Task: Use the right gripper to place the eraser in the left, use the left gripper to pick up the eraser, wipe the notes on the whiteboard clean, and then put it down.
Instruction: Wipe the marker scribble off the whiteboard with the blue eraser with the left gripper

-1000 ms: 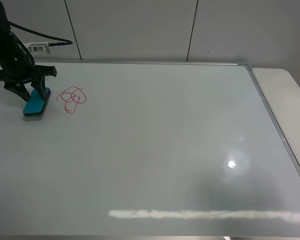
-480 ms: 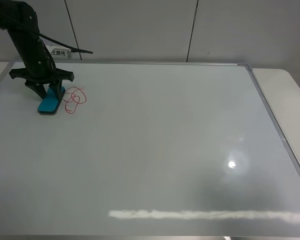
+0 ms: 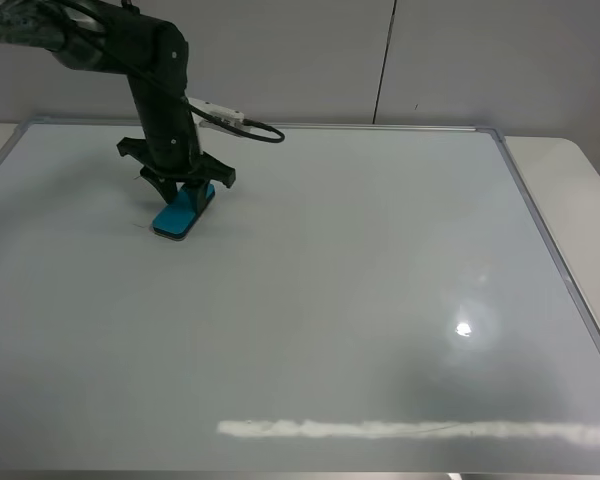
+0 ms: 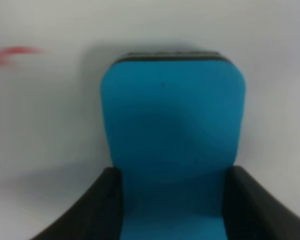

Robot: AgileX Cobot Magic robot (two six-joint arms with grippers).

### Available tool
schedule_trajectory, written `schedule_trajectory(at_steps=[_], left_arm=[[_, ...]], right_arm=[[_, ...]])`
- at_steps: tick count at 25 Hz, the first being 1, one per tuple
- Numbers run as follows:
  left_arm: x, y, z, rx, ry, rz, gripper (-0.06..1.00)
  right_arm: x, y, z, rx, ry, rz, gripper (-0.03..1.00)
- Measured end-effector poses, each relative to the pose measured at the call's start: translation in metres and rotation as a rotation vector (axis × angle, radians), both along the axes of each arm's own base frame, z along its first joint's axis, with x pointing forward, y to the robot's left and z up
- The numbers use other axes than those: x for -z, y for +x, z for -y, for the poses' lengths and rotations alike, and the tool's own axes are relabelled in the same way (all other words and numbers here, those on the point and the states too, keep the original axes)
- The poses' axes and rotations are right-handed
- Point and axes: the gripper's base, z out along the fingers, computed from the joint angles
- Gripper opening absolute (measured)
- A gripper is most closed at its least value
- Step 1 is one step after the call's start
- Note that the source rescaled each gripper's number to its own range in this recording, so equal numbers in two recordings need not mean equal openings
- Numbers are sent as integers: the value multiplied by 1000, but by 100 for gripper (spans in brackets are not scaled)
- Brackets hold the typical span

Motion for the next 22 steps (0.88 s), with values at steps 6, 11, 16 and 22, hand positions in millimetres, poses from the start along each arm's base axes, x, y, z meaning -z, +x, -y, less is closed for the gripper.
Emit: schedule_trajectory(at_steps=[6,11,16,22], left_arm=[[2,-20,42,89,-22,-31,0],[0,-9,24,16,-96,-52,0],[-7,25,-34,-114,-101,9,0],[-12,67,-114,-250,-58,120,0]], right_arm=[[0,0,0,0,0,0,100],[0,0,0,0,0,0,100],[0,0,0,0,0,0,100],[0,0,0,0,0,0,100]])
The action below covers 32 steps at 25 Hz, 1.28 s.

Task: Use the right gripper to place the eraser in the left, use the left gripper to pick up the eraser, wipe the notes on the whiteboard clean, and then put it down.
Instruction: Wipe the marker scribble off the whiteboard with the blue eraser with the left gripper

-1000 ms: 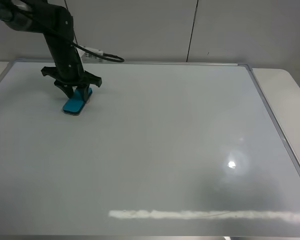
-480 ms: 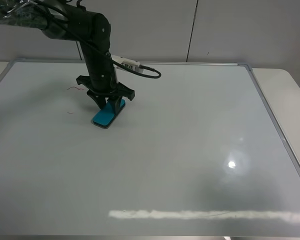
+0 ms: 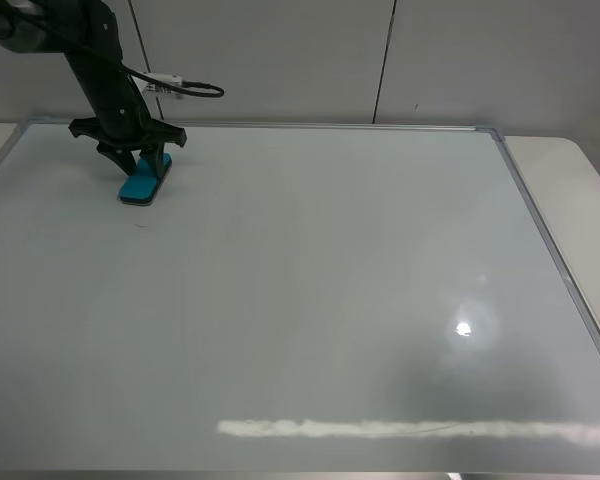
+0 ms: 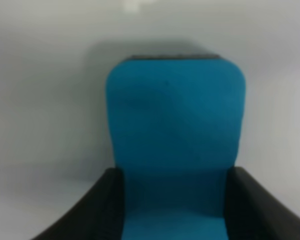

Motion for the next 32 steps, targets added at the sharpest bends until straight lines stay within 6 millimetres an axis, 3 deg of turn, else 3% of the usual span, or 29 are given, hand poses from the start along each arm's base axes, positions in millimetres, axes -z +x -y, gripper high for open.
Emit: schedule_trajectory(at_steps=[3,6,14,19,25,32], left_arm=[[0,12,-29,-35,46,29,0],[-1,15,-41,-33,99,40,0],[0,15,-41,-31,105,23,0],[-2,11,-27,4,120,10,0],[-4,-17,0,20,64,-28,0],[0,-79,30,15,-43,-84,0]], right_arm=[[0,0,0,0,0,0,100],[0,0,0,0,0,0,100],[0,0,0,0,0,0,100],[0,0,0,0,0,0,100],[0,0,0,0,0,0,100],[0,0,0,0,0,0,100]])
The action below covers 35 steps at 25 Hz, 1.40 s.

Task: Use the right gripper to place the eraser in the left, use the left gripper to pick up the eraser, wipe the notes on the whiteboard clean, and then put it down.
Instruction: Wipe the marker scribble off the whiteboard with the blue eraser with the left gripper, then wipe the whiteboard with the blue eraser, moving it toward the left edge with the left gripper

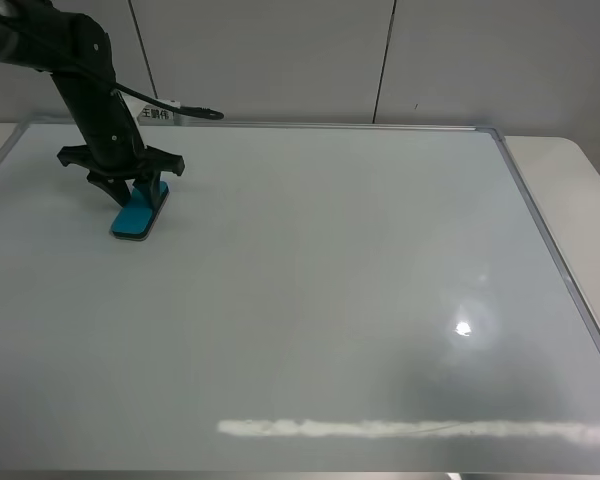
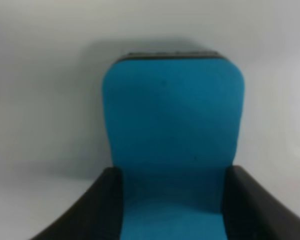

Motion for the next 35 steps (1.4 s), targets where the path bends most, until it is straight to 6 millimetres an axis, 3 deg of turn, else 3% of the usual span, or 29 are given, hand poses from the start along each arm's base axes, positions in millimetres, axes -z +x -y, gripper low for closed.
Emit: schedule_trajectory(at_steps=[8,12,20,29,34,35], left_arm=[[9,-87,3,-17,-49,7,0],[7,-109,1,-46,-60,-12,0],[-11,-123,0,-120,-74,-43,0],[-39,-125,49,-85,-118,8,0],[-35,-120,58,-76,-118,2,0],[-27,-118,58,-81,-110,-14,0]], right_arm=[[0,0,0,0,0,0,100],[0,0,0,0,0,0,100],[0,0,0,0,0,0,100],[0,0,0,0,0,0,100],[0,0,0,0,0,0,100],[0,0,0,0,0,0,100]])
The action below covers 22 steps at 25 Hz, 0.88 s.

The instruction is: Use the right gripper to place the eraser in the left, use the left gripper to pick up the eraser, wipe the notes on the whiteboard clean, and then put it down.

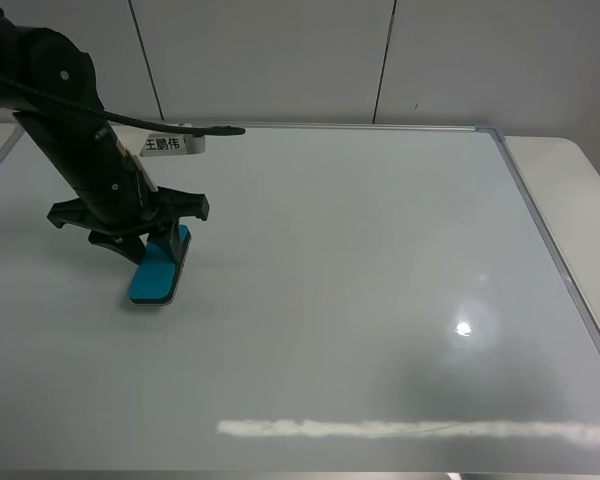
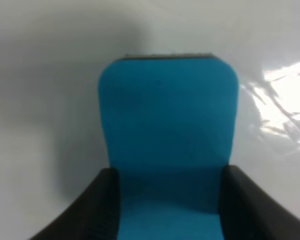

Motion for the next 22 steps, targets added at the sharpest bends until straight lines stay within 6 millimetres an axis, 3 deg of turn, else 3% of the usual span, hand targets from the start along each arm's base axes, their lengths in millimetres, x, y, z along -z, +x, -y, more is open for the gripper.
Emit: schedule_trajectory(at_steps=[4,8,9,13,14,16,22], left_arm=[[17,4,-1,15,23,-31,0],[20,7,0,53,23,-5,3],[20,7,0,55,22,1,10],[19,9,1,58,16,26,79],[19,10,1,60,14,34,88],[19,11,1,62,12,42,96],[14,12,0,109,30,83,99]], right_arm=[[0,0,0,0,0,0,100],[0,0,0,0,0,0,100],[0,0,0,0,0,0,100],[0,0,0,0,0,0,100],[0,0,0,0,0,0,100],[0,0,0,0,0,0,100],[0,0,0,0,0,0,100]])
